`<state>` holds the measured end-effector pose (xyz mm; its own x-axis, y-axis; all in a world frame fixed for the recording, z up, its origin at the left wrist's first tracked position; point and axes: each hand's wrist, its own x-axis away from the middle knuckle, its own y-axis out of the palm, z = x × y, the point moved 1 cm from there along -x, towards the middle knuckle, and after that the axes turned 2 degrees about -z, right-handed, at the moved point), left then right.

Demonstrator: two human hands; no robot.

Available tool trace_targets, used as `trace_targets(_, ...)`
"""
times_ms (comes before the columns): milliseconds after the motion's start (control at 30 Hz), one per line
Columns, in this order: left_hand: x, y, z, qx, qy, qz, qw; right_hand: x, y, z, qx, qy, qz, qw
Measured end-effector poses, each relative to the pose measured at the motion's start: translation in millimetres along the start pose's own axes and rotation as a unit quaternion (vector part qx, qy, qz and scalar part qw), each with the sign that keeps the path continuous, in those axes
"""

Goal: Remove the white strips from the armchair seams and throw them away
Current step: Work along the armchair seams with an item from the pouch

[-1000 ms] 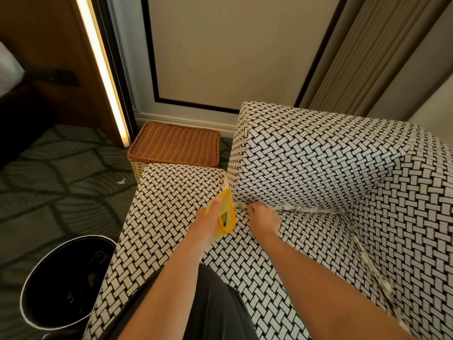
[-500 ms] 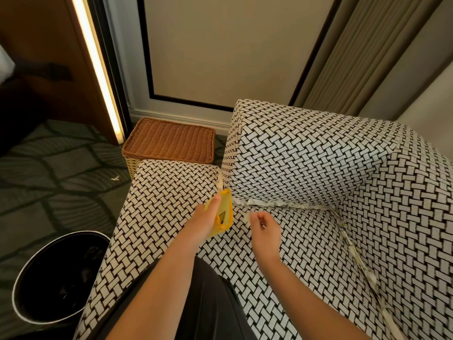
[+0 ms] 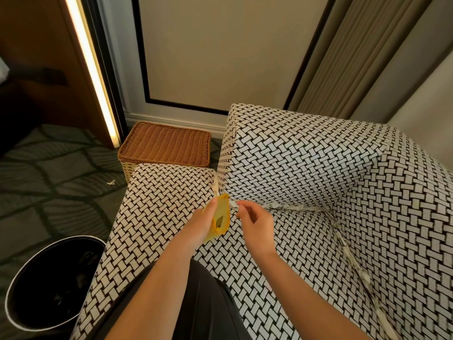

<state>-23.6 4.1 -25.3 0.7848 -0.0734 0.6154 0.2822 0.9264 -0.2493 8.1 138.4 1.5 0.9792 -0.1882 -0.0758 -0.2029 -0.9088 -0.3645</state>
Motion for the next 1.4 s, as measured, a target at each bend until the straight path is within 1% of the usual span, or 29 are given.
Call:
trace_targets(133, -9, 1, -3, -0.003, -0.008, 0.003, 1.0, -21, -8, 38, 0.129, 0.056, -0.02, 0.99)
trace_targets(233, -10, 1, -5, -0.001, -0.009, 0.001, 1.0, -32, -12, 62, 0.236, 0.073, -0.047, 0.968)
trace_targets(300, -12, 1, -5, 0.009, -0.02, 0.004, 1.0, -38, -13, 70, 0.299, 0.076, -0.046, 0.95)
trace_targets(500, -18, 1, -8, 0.015, -0.027, 0.002, 1.0, -57, -7, 68, 0.374, 0.091, -0.051, 0.921)
trace_targets(633, -23, 2, -9, 0.022, -0.019, -0.005, 1.0, -66, -3, 65, 0.448, 0.09, -0.061, 0.888)
trace_targets(800, -20, 1, -8, 0.028, -0.015, -0.009, 0.999, -79, -2, 57, 0.481, 0.11, -0.106, 0.864)
trace_targets(967, -34, 4, -15, 0.018, -0.009, -0.01, 1.0, -82, 0, 56, 0.495, 0.134, -0.112, 0.851)
trace_targets(1100, -28, 3, -12, 0.009, -0.004, -0.005, 1.0, -86, 4, 56, 0.5, 0.15, -0.098, 0.847)
trace_targets(1233, -37, 6, -18, 0.007, -0.004, -0.011, 1.0, -85, 6, 58, 0.521, 0.126, -0.081, 0.84)
trace_targets(1333, -44, 8, -22, 0.012, -0.005, -0.012, 1.0, -79, 4, 65, 0.512, 0.078, -0.066, 0.853)
trace_targets(1400, -45, 9, -23, 0.01, -0.003, -0.011, 1.0, -72, 2, 70, 0.487, 0.044, -0.054, 0.87)
